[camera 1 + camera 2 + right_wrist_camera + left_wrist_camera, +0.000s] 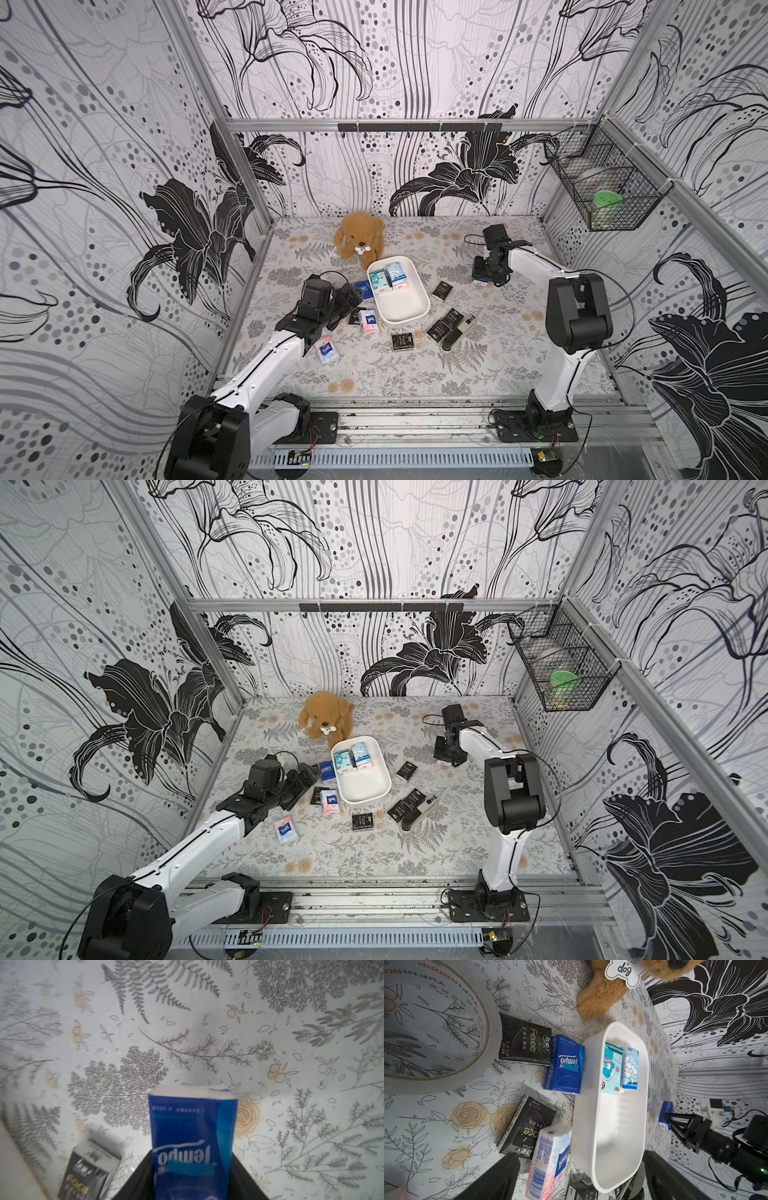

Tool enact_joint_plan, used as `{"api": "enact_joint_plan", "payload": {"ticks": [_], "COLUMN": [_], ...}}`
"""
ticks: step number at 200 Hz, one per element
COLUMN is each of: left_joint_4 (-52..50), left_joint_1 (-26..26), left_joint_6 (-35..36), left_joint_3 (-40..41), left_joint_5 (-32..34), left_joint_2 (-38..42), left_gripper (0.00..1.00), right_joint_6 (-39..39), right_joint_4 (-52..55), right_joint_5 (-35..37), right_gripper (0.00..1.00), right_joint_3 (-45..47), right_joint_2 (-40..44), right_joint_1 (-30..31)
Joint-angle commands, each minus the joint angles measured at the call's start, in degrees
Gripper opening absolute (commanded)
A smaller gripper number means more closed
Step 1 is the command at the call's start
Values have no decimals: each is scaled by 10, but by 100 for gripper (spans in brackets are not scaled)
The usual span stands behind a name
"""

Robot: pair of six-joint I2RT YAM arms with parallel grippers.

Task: Put the pocket tissues into the storage box
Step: Pick up the pocket tissues from the center of the board, then place the pocket tissues in the storage box.

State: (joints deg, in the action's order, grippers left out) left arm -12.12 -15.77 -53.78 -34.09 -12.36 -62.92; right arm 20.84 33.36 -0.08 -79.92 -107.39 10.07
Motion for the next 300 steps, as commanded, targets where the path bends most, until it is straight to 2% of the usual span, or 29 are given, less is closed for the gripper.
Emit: {"api": "enact_joint_plan", "payload": {"ticks": [1,60,132,170,300], "left_joint_4": [20,12,-14,-23,-47], "left_joint_1": [-3,-3,0,9,25], "left_joint_6": [6,16,42,52,66], "left_joint_3": [6,10,16,23,35], "left_joint_5": [14,25,49,52,52], "left_joint_2": [6,16,25,35,73], "left_gripper": [97,97,97,97,97], "right_joint_6": [28,84,135,141,129], "right_joint_4": [6,8,4,-1,4], "right_joint_5": [-31,-53,-63,-73,-71], "right_gripper": [53,53,51,51,51], "right_joint_3": [16,36,-12,-39,-146], "right_joint_2": [47,103,55,14,-124], "right_joint_1": [30,146,303,330,359]}}
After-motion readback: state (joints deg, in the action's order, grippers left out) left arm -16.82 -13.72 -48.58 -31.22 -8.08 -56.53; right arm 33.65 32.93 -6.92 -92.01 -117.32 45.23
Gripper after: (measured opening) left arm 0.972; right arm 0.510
